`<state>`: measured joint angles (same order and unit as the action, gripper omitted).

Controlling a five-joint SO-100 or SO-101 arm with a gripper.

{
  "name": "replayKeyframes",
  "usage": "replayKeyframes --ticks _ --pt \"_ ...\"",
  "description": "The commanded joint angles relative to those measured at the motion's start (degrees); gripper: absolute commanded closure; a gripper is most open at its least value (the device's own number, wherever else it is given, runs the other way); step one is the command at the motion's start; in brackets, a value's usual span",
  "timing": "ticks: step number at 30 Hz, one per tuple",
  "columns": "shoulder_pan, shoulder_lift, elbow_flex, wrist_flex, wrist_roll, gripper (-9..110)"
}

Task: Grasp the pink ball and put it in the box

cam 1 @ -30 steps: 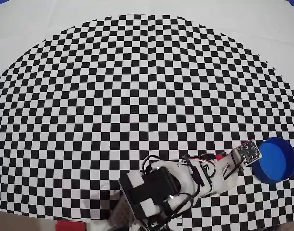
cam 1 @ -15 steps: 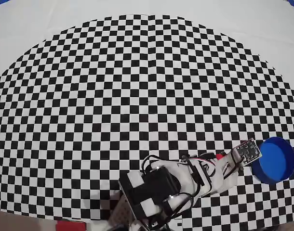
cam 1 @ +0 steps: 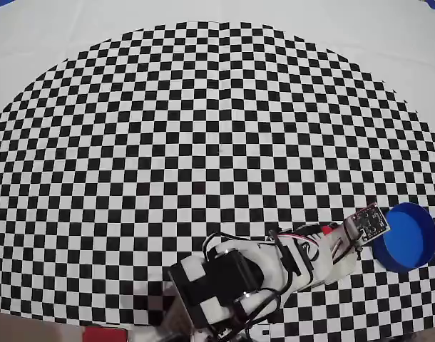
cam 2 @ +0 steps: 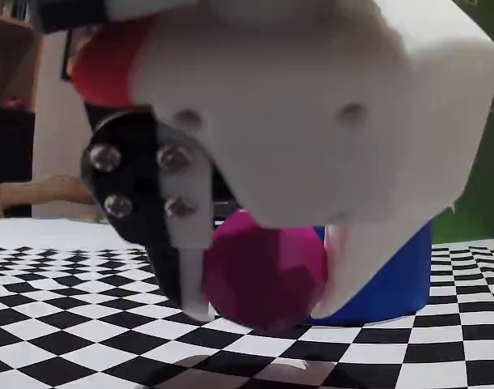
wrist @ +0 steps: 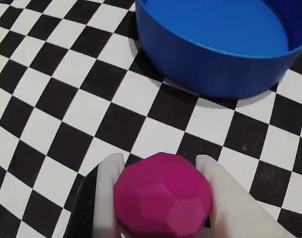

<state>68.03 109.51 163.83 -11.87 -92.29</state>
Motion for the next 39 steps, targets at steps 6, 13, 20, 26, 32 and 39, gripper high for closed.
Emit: replayKeyframes --ticks 6,13,20,26,32,39 --pt "0.35 5.19 -0.62 -0.97 0.26 101" --pt "0.88 7.82 -0.62 -1.05 0.0 101" --pt "2.46 10.99 -0.62 -1.05 -0.18 101" --pt "4.39 12.39 -0.62 -2.02 -0.26 101" --pt "4.92 12.39 -0.79 -3.43 -0.26 101" --pt "5.01 12.39 -1.23 -3.96 -0.26 101"
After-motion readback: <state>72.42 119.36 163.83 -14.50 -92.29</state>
